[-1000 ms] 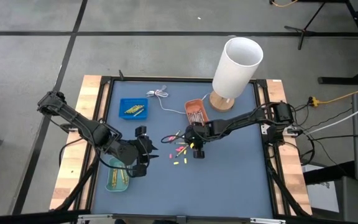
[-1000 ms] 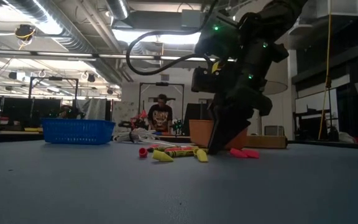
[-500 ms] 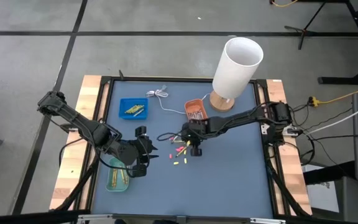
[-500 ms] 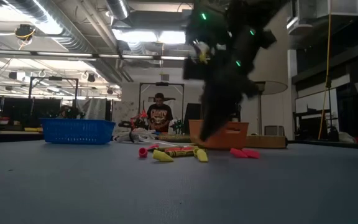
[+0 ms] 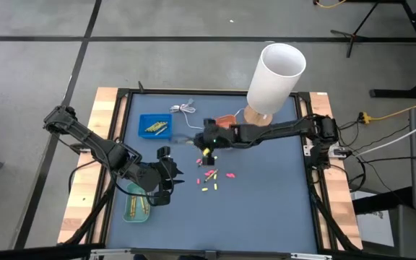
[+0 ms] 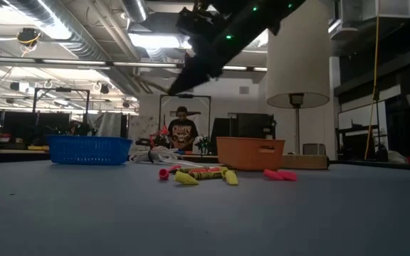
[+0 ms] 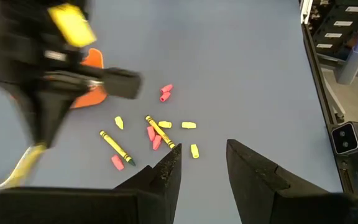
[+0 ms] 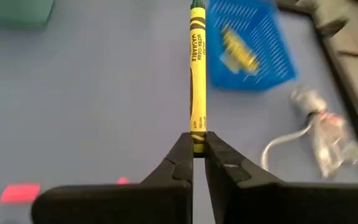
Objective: Sort crayons
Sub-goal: Put the green crayon into the blue bin
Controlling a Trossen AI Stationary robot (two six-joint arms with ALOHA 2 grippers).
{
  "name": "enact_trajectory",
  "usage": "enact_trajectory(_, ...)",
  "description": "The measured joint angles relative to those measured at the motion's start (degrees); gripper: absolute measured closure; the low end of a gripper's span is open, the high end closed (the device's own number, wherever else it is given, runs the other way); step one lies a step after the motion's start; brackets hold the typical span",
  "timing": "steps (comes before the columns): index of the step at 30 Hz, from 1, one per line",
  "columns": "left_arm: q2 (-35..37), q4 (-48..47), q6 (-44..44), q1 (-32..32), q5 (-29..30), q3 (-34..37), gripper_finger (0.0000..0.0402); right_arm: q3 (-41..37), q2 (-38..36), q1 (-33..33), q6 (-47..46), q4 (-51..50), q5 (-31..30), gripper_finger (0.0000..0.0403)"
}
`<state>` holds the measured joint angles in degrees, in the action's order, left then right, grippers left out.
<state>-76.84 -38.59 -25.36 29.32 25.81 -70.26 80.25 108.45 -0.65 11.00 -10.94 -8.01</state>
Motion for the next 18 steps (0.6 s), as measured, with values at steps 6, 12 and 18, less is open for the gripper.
enact_trajectory(6, 0.0, 0.1, 0.0, 0.0, 0.0, 0.0, 0.0291, 0.1, 2.9, -5.5, -0.2, 13.9, 5.7, 0.0384)
enact_trajectory(12, 0.0, 0.2, 0.0, 0.0, 0.0, 0.0, 0.0291, 0.1, 9.4, -8.6, -0.2, 30.5, 11.8, 0.0384)
enact_trajectory(18, 0.0, 0.2, 0.0, 0.0, 0.0, 0.0, 0.0291, 3.8, 16.7, -9.6, -0.2, 37.7, 12.2, 0.0384)
